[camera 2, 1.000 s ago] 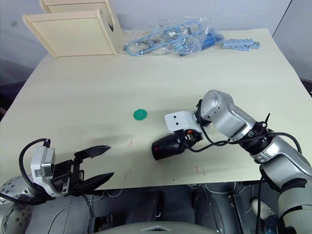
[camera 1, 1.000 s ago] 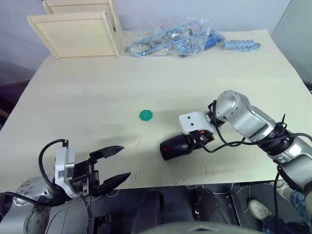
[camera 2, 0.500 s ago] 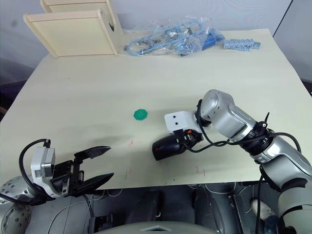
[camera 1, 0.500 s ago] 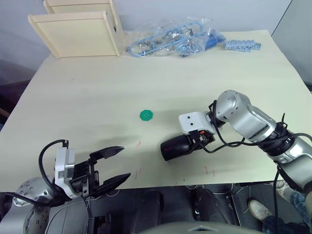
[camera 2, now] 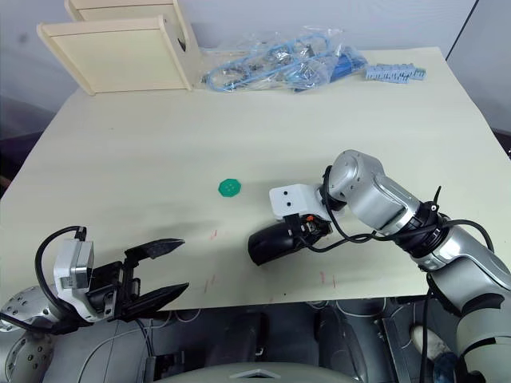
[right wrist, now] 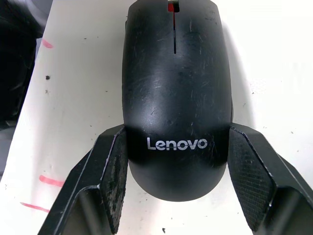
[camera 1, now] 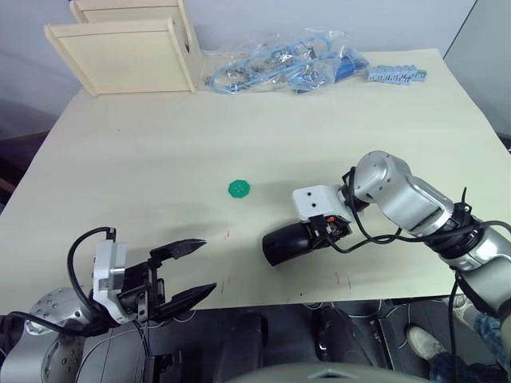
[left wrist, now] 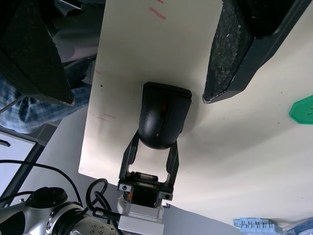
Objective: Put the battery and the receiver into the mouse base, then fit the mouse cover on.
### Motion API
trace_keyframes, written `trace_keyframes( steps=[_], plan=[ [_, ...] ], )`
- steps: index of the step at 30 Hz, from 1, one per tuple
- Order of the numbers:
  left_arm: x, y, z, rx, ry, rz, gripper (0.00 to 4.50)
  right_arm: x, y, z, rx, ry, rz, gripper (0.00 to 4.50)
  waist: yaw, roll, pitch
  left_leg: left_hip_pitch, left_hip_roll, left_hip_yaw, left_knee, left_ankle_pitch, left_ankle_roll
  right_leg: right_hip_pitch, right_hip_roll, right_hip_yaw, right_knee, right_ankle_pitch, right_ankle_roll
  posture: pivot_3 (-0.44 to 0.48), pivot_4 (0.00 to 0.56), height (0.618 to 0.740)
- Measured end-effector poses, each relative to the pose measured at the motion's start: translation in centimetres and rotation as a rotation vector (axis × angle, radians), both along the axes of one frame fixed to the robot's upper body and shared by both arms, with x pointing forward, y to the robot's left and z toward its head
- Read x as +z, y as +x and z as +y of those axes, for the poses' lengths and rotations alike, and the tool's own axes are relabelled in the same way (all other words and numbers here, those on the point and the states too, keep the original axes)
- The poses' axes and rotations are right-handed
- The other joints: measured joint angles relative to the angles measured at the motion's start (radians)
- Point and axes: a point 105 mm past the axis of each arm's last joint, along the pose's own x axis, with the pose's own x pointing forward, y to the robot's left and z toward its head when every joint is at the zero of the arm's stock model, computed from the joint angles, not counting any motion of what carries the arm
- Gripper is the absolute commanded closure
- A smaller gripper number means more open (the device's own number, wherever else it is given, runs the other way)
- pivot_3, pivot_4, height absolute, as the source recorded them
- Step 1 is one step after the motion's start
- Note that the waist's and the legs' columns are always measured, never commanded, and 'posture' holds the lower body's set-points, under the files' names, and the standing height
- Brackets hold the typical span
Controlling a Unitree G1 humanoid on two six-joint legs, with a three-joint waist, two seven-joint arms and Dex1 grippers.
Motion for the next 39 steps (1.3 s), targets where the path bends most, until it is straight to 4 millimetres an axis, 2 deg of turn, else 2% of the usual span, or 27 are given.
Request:
trace_keyframes(
  steps=[39],
  plan=[
    [-0.32,-0.33,0.08,0.002,0.0,0.019,0.0,-0.27,0.37,-0.06,0.045,-0.007,-0.015,1.77,-0.001,0.0,0.0,0.0,0.0,0.0,0.0,0.0,0.0,0.0,0.0,0.0,0.0,0.0,0.0,0.0,0.15,0.74]
  ],
)
